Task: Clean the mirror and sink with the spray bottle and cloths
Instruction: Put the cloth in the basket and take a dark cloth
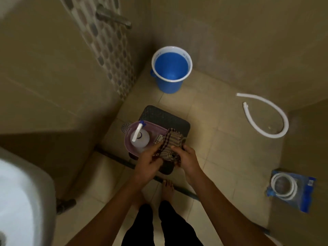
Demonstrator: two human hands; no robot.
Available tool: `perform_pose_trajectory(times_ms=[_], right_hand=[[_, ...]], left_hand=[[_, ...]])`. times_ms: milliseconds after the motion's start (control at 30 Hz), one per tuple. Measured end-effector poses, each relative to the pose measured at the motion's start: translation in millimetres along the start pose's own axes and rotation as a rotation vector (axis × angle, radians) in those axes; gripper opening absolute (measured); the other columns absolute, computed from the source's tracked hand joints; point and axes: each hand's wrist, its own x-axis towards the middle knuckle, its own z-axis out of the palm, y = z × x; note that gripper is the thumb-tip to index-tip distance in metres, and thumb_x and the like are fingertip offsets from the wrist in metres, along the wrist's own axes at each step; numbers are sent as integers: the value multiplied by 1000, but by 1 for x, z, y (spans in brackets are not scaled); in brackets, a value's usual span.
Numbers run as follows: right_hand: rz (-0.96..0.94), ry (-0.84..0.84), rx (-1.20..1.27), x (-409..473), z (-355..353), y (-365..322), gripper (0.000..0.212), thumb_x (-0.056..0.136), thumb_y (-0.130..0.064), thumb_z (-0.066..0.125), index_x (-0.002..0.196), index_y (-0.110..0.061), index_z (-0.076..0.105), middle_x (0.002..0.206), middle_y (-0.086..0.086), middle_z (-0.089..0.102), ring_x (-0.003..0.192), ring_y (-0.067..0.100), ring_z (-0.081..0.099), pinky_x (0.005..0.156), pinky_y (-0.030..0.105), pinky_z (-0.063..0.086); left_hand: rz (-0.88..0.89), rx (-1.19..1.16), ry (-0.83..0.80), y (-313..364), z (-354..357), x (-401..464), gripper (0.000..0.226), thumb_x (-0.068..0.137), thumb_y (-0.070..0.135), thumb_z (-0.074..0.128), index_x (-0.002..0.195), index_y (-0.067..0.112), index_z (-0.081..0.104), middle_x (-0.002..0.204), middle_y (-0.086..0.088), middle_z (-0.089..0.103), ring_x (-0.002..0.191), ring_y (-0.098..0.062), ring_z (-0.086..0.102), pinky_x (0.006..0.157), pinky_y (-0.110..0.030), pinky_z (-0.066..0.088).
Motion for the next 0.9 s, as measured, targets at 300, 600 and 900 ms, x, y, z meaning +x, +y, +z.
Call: perform_pose_trajectory(times_ms=[300, 600, 900], right_hand=[[-19, -178, 37, -33, 36, -41, 37, 89, -43, 64, 115, -17, 69, 105, 8, 75, 96, 22, 72, 82, 36, 58], [-41, -448, -46, -73, 91, -47, 37, 95, -34, 62, 121, -8, 65, 96, 11, 69, 66, 13, 61, 55, 24, 41], [-179, -629, -269, -128, 163, -23, 50, 85, -38, 72, 126, -14, 57, 118, 7, 67, 95, 15, 64, 81, 31, 54]], left_hand=[[17, 68, 170, 50, -29, -26, 47, 93, 0, 54, 132, 26, 53, 128, 7, 61, 114, 4, 56, 98, -17, 46], [-29, -309, 534, 89, -94, -66, 23, 97, -3, 45, 97, 1, 68, 81, 6, 74, 80, -1, 69, 72, -15, 51], [-40, -414, 787, 96, -170, -150, 20, 96, 20, 58, 94, 10, 75, 95, -6, 76, 93, -21, 72, 85, -34, 56]])
